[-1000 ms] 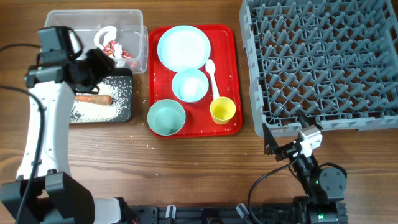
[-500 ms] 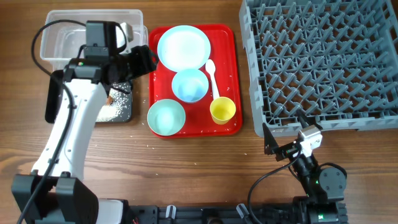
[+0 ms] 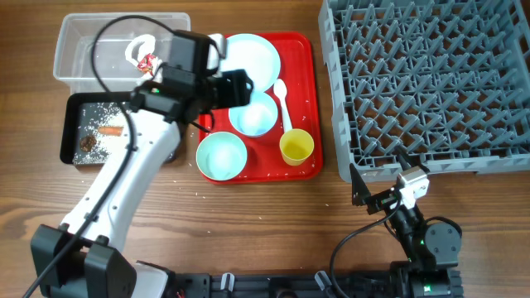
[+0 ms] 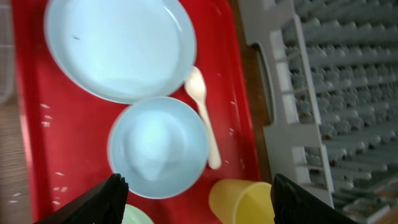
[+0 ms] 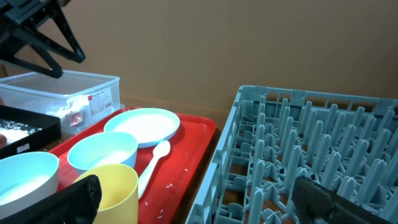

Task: Sort waste into correct bins and load items into the dishwasher rack
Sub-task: 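Reach the left gripper to the yellow cup and grasp it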

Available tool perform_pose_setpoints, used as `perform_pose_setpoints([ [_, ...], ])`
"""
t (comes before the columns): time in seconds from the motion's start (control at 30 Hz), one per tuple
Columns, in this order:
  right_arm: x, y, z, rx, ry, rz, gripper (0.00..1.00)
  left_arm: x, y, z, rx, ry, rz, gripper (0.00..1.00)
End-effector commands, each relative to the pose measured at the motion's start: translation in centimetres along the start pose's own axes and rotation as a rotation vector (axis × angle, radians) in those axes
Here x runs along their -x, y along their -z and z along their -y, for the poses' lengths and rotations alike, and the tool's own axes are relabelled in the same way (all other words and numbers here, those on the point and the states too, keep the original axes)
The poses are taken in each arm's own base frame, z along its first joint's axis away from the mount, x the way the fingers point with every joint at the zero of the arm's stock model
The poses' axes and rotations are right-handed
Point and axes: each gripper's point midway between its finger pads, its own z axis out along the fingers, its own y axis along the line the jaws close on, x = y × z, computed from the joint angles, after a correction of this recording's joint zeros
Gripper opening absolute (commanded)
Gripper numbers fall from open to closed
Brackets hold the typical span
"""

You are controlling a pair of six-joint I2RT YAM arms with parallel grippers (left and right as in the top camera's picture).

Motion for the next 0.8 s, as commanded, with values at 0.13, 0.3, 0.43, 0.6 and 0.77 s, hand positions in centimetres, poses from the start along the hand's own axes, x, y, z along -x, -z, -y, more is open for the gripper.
perform_pose_setpoints([
  [0.13, 0.2, 0.0, -0.5, 0.024, -0.009, 0.011, 1.0, -5.2, -3.3, 3.3, -0.015, -0.132, -0.166, 0.78],
  [0.3, 0.2, 0.0, -0.5, 0.024, -0.009, 0.011, 1.0, -8.6, -5.9, 3.7, -0.045, -0.128, -0.306, 0.78],
  [0.43, 0.2, 0.0, -0.5, 0.024, -0.008, 0.011, 1.0, -11.1, -7.4, 4.9, -0.059, -0.21, -0.372, 0.77],
  [0.6, 0.2, 0.0, -0.5, 0.024, -0.009, 0.011, 1.0, -13.4, -10.4, 4.4, -0.002, -0.245, -0.422, 0.72],
  [0.77, 0.2, 0.0, -0.5, 0.024, -0.009, 0.011, 1.0, -14.2, -10.9, 4.2, 0.008, -0.233, -0.448, 0.5],
])
